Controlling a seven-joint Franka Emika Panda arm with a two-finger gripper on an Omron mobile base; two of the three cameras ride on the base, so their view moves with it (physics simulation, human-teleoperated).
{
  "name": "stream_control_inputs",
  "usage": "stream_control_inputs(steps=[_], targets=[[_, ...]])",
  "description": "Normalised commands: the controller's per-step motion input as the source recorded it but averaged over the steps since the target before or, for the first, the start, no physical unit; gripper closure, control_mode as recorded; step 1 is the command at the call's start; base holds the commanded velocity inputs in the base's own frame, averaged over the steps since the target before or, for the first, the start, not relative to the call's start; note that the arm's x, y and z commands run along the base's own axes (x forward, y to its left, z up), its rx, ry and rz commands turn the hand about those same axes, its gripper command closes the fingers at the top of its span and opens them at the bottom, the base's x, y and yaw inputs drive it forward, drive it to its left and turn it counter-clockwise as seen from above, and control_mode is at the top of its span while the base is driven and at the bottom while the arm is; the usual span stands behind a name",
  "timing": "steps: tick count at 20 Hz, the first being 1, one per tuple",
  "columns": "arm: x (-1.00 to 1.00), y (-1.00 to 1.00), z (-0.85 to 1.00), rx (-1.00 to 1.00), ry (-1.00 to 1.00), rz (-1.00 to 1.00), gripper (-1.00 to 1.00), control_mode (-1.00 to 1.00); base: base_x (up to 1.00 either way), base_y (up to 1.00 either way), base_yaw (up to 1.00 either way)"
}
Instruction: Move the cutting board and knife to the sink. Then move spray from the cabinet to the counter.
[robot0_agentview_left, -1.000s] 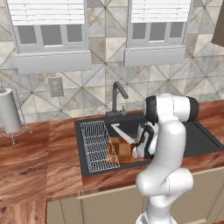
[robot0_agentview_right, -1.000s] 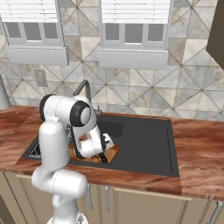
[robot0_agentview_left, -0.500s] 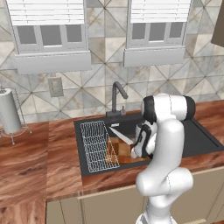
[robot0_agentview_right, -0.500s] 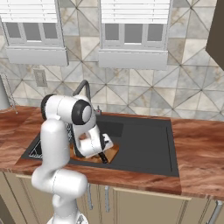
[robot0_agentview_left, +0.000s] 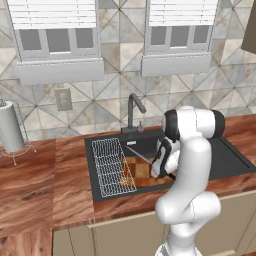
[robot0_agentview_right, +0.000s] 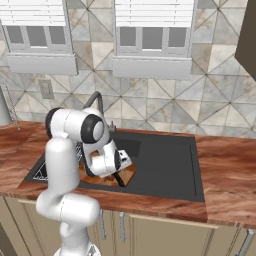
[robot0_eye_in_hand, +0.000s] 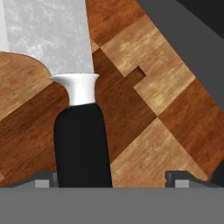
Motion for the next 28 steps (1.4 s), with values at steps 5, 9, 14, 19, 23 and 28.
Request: stream_control_inputs(steps=[5,9,14,19,23,28], targets=[[-0.28,0.0,0.02,0.0,-0.08,0.0,-1.0,-1.0,0.0,0.0,0.0],[-0.72,0.0,0.01,0.0,-0.17,0.03,-1.0,-1.0,0.0,0.0,0.0],[-0.58,0.0,0.58,0.0,-0.25,0.0,-1.0,-1.0,0.0,0.0,0.0],[-0.32,0.0,1.0,-0.01,-0.26,0.0,-1.0,-1.0,0.0,0.0,0.0],[-0.2,0.01,1.0,0.0,-0.15,0.0,-1.0,-1.0,0.0,0.0,0.0],[-0.03,0.0,1.0,0.0,0.0,0.0,-1.0,-1.0,0.0,0.0,0.0]])
